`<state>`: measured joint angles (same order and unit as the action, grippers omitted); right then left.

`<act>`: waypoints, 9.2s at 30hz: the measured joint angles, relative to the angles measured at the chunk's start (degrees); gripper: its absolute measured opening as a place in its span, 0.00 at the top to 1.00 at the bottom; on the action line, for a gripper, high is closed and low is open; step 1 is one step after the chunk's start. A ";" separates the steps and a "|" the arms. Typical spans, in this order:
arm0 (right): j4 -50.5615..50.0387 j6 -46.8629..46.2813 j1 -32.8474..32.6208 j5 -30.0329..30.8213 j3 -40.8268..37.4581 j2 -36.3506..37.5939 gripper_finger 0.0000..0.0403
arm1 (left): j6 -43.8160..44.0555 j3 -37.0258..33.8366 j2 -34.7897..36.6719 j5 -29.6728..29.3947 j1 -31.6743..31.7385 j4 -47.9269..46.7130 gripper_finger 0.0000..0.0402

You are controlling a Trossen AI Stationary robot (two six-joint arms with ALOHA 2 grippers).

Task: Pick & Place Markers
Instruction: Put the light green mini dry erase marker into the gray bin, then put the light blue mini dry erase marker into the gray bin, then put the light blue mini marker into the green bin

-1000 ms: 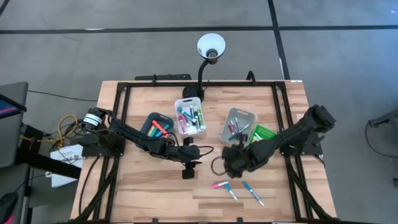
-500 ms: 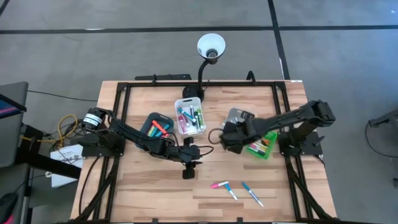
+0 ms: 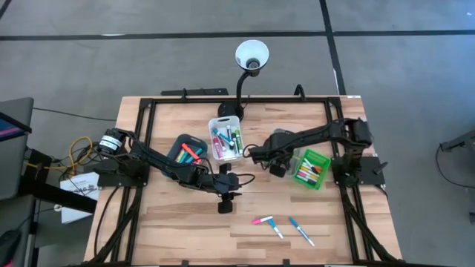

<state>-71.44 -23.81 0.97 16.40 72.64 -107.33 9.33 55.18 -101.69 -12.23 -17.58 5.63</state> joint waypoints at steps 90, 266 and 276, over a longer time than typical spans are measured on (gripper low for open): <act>25.80 -55.74 -41.44 -20.25 -7.83 1.21 0.73 | -1.56 -0.03 -0.74 3.30 -1.98 7.67 0.68; -16.57 -62.04 -45.14 2.51 1.83 10.32 0.89 | 2.13 -1.62 -0.74 3.28 -1.05 12.79 0.68; -12.03 -64.77 -45.05 4.83 -14.48 19.06 0.93 | 2.13 -1.62 -0.74 3.28 -1.05 13.68 0.68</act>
<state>-83.47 -88.57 -44.08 21.22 58.17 -88.27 11.46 53.56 -102.43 -8.95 -18.63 19.30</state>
